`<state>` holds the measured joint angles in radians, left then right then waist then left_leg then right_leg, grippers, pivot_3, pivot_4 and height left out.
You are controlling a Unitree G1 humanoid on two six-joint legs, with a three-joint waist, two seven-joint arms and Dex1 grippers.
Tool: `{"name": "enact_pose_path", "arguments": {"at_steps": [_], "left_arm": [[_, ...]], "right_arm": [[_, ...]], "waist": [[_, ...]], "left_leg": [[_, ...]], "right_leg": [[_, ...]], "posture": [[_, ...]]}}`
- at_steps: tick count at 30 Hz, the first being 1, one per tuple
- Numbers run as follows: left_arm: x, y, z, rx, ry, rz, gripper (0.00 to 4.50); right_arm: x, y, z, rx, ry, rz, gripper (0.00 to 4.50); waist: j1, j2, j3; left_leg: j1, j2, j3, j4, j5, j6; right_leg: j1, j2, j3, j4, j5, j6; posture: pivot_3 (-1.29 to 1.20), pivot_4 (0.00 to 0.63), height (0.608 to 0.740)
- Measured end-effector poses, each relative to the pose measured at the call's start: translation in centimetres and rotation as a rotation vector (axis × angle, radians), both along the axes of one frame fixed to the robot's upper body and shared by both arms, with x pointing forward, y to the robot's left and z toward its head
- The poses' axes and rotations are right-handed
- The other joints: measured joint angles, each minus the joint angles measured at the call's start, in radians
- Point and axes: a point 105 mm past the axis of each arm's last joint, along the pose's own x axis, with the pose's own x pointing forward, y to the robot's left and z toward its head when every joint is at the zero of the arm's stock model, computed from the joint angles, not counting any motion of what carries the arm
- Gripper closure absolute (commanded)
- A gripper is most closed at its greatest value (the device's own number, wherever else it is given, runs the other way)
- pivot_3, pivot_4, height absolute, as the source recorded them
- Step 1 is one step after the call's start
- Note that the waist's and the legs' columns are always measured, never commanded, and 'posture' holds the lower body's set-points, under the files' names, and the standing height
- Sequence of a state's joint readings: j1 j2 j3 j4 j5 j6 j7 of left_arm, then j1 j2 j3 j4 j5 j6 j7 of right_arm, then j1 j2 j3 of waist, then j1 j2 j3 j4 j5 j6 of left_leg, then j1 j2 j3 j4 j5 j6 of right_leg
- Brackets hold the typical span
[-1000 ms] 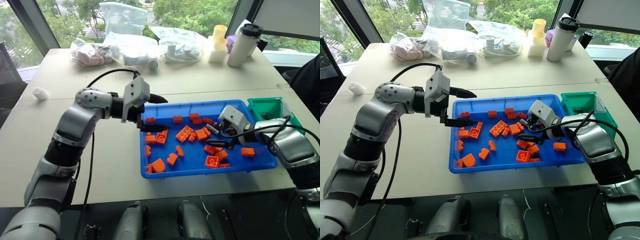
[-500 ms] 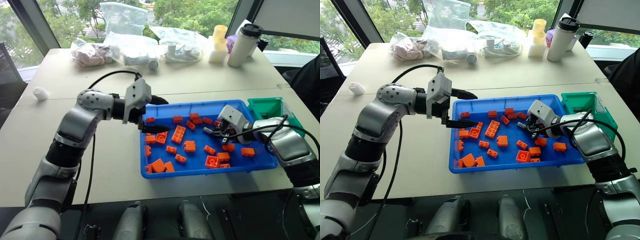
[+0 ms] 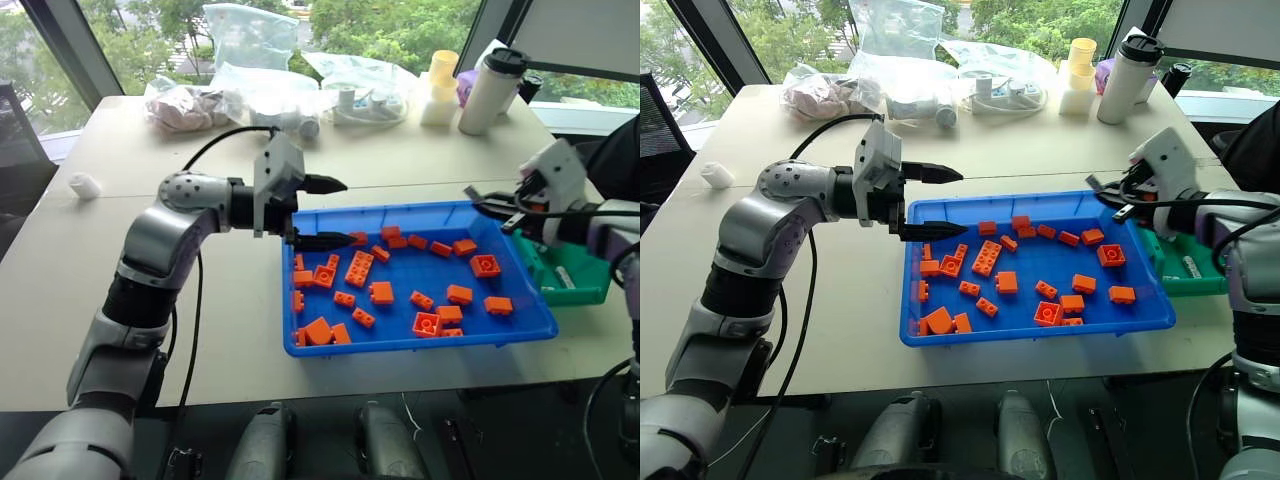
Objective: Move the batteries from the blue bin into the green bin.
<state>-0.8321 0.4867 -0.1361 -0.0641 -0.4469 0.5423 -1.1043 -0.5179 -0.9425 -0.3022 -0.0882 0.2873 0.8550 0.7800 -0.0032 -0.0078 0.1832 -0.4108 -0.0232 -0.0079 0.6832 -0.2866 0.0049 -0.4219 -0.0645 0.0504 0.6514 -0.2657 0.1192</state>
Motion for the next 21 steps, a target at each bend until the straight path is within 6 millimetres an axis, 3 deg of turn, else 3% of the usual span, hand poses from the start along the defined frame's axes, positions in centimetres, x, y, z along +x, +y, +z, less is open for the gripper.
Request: {"name": "enact_pose_path", "arguments": {"at_steps": [2,4,6,14,21], "left_arm": [[0.0,-0.5,0.3,-0.033,0.009,-0.011,0.00],[0.0,-1.0,0.2,-0.057,0.027,-0.022,0.00],[0.4,-1.2,0.0,-0.076,0.041,-0.018,0.00],[1.2,-1.1,-0.9,-0.052,0.043,0.005,0.00],[1.5,-0.6,-1.3,-0.039,0.048,0.028,0.00]], "right_arm": [[-0.5,-3.1,0.5,0.000,-0.029,-0.155,4.47],[-1.2,-5.9,-0.9,-0.008,0.008,-0.293,4.47],[-1.8,-7.4,-2.9,-0.009,0.075,-0.377,4.47],[-1.6,-7.6,-3.9,-0.022,0.100,-0.421,4.47],[-1.1,-7.7,-4.1,-0.021,0.105,-0.421,0.88]], "waist": [[0.000,0.000,0.000],[0.003,0.000,0.000],[0.002,0.000,0.000],[-0.012,0.002,-0.001],[-0.007,0.002,-0.001]], "left_leg": [[0.000,0.000,0.000,0.000,0.000,0.000],[0.000,0.000,0.001,0.000,0.000,0.000],[0.000,0.000,0.001,0.000,0.000,0.000],[0.001,0.001,0.002,-0.001,0.000,0.000],[0.001,0.000,0.002,0.000,0.000,0.000]], "right_leg": [[0.000,0.000,0.000,0.000,0.000,0.000],[0.000,0.000,0.000,0.000,0.000,0.000],[0.000,0.000,0.001,0.001,0.000,0.000],[-0.001,0.002,0.002,0.002,0.000,0.000],[-0.001,0.001,0.002,0.002,0.000,0.000]], "posture": [[0.00,0.150,0.740],[0.00,0.150,0.740],[0.00,0.150,0.740],[0.00,0.150,0.740],[0.00,0.150,0.740]]}}
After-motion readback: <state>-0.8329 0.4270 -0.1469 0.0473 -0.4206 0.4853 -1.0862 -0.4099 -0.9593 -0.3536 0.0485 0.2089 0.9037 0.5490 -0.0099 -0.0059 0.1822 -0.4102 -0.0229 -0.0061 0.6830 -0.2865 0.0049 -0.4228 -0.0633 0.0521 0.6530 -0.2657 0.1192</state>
